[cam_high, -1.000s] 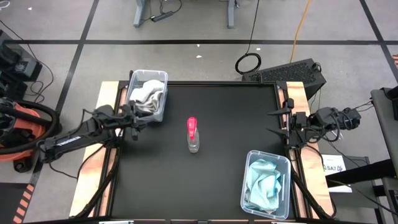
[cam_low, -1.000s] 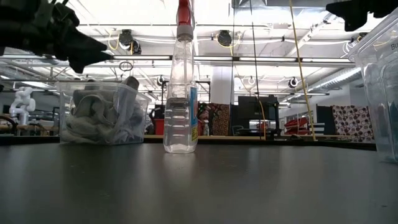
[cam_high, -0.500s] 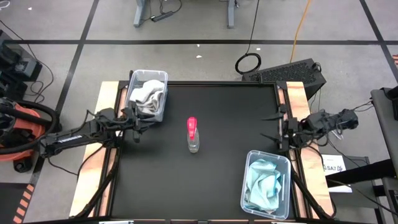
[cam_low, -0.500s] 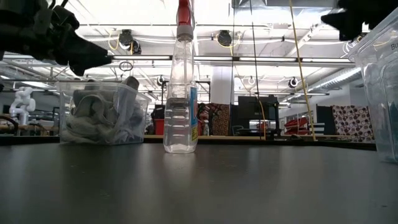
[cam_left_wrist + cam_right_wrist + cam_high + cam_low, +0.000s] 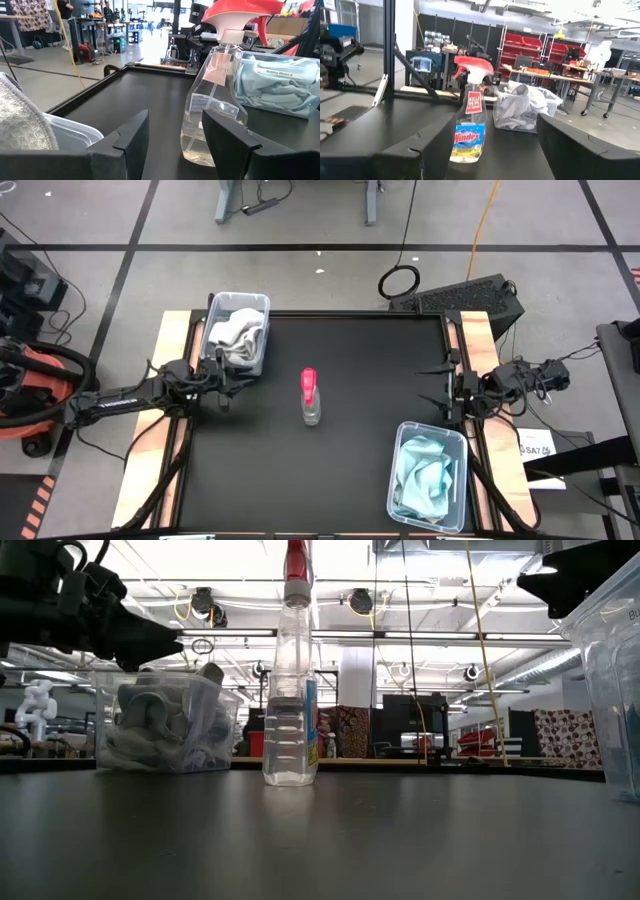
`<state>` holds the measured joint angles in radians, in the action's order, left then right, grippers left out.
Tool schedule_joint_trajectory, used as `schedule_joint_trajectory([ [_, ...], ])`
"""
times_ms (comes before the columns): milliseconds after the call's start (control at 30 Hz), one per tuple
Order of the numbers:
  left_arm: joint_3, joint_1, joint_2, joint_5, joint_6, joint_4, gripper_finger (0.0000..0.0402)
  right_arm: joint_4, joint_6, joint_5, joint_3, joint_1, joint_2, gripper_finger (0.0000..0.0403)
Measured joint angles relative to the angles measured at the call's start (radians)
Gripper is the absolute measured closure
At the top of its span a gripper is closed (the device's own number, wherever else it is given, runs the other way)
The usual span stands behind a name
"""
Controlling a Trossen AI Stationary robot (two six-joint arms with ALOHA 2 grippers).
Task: Sort microfiber towel by color & place in baskets
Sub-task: Return to Home Position
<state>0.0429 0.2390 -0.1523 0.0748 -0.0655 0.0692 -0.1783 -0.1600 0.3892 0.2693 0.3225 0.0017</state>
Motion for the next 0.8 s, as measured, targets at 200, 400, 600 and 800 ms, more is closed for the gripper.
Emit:
schedule_joint_trajectory([
  [200, 0.000, 0.000, 0.007, -0.001, 0.015, -0.016, 0.0212, -0.020, 0.014, 0.001, -0.005, 0.000, 0.001, 0.0134],
  [400, 0.000, 0.000, 0.032, 0.001, 0.027, -0.063, 0.0212, -0.019, 0.017, 0.004, -0.014, 0.000, 0.001, 0.0134],
  [600, 0.000, 0.000, 0.057, 0.000, 0.026, -0.084, 0.0212, -0.018, 0.042, 0.032, -0.033, 0.000, 0.001, 0.0134],
  [800, 0.000, 0.001, 0.058, -0.001, -0.001, -0.081, 0.0212, -0.021, 0.094, 0.027, -0.034, 0.000, 0.001, 0.0134],
])
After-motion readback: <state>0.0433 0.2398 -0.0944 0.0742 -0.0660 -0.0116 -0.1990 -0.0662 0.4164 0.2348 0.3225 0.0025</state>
